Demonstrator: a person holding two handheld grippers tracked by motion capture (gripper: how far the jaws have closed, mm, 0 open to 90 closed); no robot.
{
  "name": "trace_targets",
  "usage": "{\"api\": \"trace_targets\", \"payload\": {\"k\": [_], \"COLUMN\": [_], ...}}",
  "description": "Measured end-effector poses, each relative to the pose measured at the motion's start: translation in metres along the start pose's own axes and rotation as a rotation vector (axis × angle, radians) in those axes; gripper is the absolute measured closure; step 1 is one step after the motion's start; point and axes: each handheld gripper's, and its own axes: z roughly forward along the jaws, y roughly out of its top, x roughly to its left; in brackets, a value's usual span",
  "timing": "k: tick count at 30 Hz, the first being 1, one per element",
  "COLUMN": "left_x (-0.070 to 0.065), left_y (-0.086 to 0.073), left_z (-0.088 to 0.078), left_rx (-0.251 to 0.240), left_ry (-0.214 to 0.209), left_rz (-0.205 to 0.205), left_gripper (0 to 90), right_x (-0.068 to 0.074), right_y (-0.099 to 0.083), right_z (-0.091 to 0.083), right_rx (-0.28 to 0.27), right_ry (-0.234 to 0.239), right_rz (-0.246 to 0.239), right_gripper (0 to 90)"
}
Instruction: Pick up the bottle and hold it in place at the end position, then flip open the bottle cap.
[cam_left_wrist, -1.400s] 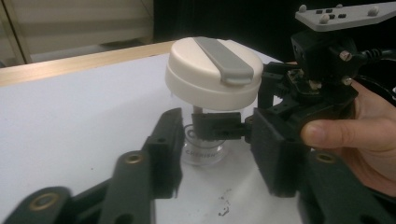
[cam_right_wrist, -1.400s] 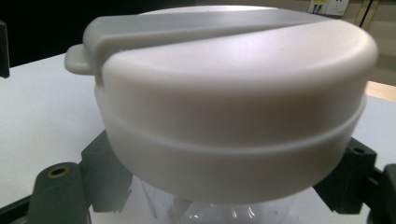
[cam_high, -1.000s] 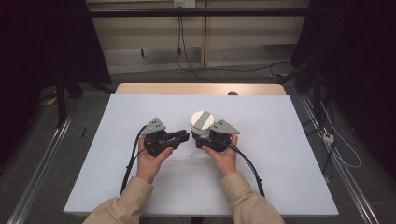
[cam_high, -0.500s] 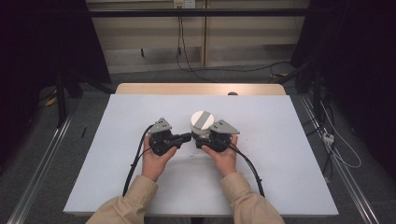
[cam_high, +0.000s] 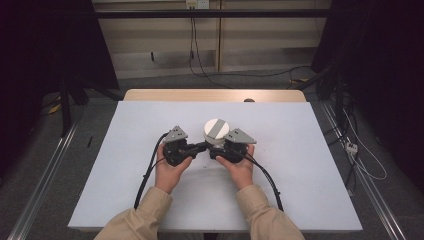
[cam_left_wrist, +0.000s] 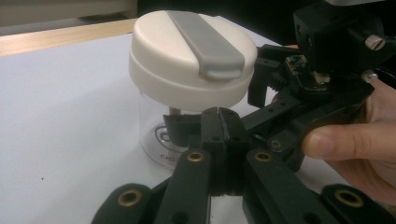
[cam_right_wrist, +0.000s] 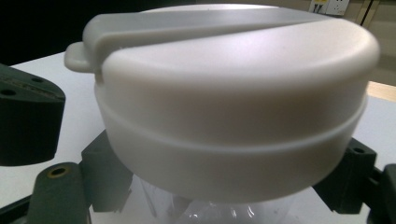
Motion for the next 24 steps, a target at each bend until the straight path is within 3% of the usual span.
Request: {"api": "trace_targets", "payload": {"k": [24], "left_x": [-0.0028], "left_y": [0.0053], "left_z": [0.0048], "left_rx": [0.016], "left_ry": [0.028], "left_rz": [0.008], "left_gripper": [90.0], "right_x": [0.0005], "right_y": [-0.0001], "right_z": [-0.0001], "right_rx": [0.001], "right_ry": [-0.003], "right_rz": [-0.005], "right_gripper": [19.4]}}
